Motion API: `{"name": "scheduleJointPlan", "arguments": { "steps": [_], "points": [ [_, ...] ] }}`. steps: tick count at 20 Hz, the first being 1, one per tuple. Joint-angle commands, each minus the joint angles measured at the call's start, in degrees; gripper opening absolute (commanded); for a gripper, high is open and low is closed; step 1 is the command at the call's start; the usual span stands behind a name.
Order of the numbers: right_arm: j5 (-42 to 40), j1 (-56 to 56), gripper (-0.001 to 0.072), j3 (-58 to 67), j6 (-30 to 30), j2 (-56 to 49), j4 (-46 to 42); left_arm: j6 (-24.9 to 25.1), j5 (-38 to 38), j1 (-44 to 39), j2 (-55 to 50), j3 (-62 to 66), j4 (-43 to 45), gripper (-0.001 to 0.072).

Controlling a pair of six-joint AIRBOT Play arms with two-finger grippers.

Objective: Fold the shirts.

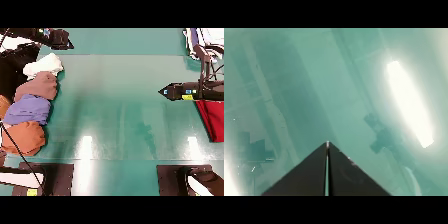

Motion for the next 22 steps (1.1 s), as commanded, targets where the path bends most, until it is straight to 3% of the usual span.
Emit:
{"name": "scheduleJointPlan", "arguments": {
  "steps": [1,12,18,22],
  "points": [
    [-0.04,0.13,0.0019,0.07,0.04,0.00,0.09,0.02,0.00,0.00,0.00,0.00,0.00,0.0025],
    [0.00,0.13,0.0019,0.07,0.04,0.00,0.09,0.02,0.00,0.00,-0.02,0.00,-0.02,0.0025],
    [-0.55,0.13,0.0020,0.04,0.04,0.00,0.07,0.44,4.66,0.00,-0.02,-0.02,-0.24,0.0025],
    [-1.62,0.13,0.0019,0.07,0.07,0.00,0.09,8.66,6.51,0.00,-0.33,-0.02,3.96,0.0025]
  ]
}}
